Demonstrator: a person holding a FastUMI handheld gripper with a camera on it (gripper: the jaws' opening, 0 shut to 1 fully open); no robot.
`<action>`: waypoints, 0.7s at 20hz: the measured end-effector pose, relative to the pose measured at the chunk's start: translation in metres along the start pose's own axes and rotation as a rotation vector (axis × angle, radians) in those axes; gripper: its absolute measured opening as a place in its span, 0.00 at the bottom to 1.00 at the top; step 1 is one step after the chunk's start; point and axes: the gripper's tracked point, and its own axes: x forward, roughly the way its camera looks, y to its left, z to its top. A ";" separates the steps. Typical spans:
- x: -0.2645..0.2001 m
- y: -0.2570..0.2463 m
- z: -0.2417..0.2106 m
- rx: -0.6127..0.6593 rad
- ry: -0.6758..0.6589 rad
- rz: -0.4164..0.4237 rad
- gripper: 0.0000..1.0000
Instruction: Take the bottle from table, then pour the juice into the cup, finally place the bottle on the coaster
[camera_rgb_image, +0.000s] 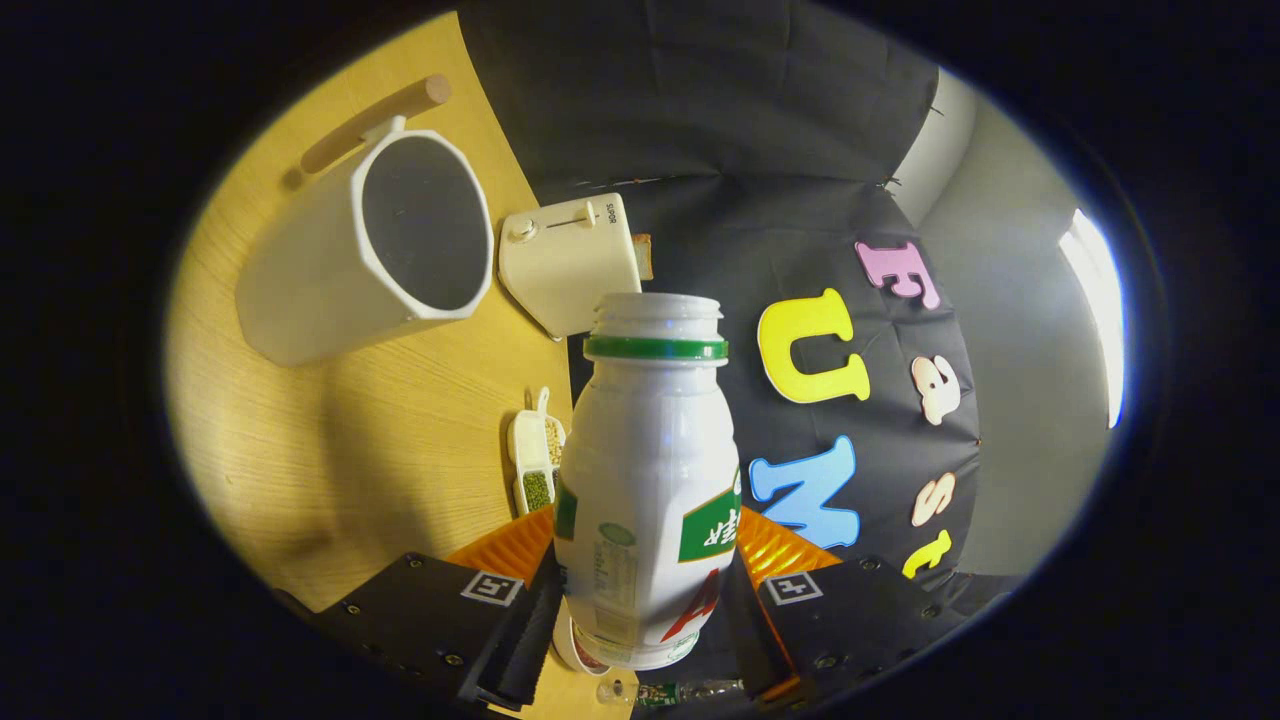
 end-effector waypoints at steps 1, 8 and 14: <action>-0.001 -0.001 0.001 -0.016 0.001 -0.006 0.73; -0.006 -0.008 0.007 -0.137 0.003 -0.052 0.73; -0.009 -0.011 0.010 -0.217 0.004 -0.072 0.73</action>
